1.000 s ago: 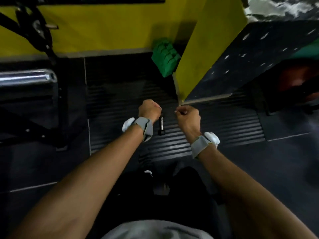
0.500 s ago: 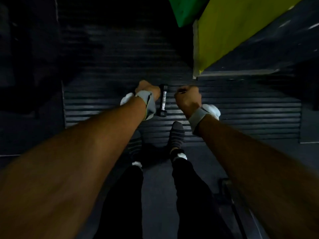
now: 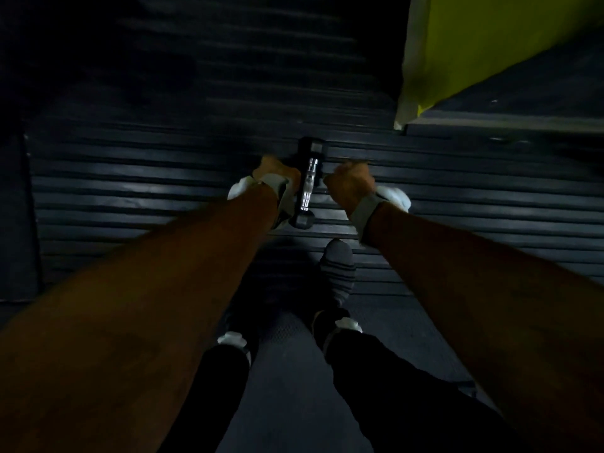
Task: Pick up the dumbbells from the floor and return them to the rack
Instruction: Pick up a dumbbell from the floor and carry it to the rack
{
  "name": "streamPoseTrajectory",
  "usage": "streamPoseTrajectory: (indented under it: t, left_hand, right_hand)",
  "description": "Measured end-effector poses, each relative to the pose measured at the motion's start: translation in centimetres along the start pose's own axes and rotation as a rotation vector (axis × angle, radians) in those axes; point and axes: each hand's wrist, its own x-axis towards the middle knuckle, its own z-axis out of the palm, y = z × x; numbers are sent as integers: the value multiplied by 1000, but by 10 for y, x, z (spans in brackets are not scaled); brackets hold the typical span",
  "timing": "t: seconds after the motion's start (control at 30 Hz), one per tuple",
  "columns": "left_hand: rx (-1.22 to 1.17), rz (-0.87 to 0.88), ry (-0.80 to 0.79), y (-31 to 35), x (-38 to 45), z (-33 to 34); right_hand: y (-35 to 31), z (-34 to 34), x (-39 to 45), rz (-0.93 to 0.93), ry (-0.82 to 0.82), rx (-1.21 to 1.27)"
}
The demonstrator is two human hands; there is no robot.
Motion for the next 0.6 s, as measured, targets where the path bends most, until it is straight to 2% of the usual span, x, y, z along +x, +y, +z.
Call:
streamPoseTrajectory:
  t: [0.07, 0.13, 0.2, 0.3, 0.37, 0.4, 0.6]
  left_hand:
    - [31, -70, 31, 2, 29, 14]
    - [87, -105, -4, -5, 51, 30]
    - [105, -66, -70, -2, 58, 38]
    - [59, 51, -211, -3, 59, 53]
    - [151, 107, -265, -7, 63, 63]
    - [219, 135, -250, -10, 69, 66]
    - [250, 109, -136, -20, 57, 63]
  right_hand:
    - [6, 14, 25, 0, -33, -1]
    - [17, 33, 54, 17, 3, 82]
    - [23, 54, 79, 13, 61, 180]
    - [18, 67, 89, -16, 38, 254]
    - [14, 79, 103, 20, 16, 307]
    - [8, 84, 109, 29, 10, 310]
    - [11, 81, 113, 101, -42, 300]
